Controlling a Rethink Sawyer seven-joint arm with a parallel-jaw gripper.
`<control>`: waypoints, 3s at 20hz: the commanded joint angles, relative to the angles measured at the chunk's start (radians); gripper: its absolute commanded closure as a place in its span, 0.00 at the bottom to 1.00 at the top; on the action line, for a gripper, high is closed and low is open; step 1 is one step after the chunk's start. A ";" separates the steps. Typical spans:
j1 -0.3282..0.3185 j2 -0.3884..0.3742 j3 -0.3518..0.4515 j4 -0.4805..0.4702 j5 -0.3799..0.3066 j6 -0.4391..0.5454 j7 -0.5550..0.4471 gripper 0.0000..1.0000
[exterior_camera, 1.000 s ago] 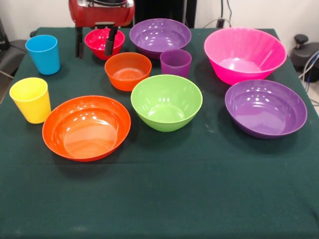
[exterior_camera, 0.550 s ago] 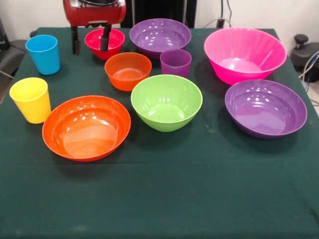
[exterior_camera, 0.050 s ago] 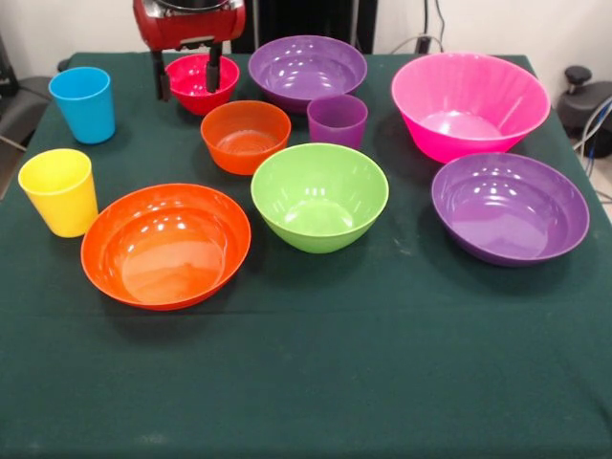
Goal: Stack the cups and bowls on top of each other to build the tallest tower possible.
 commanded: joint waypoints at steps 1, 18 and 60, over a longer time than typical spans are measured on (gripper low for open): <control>0.005 0.061 0.082 0.084 -0.120 -0.058 -0.311 0.00; 0.024 0.095 0.074 0.098 -0.200 -0.118 -0.177 0.00; 0.041 0.169 0.073 -0.020 -0.307 -0.234 -0.181 0.00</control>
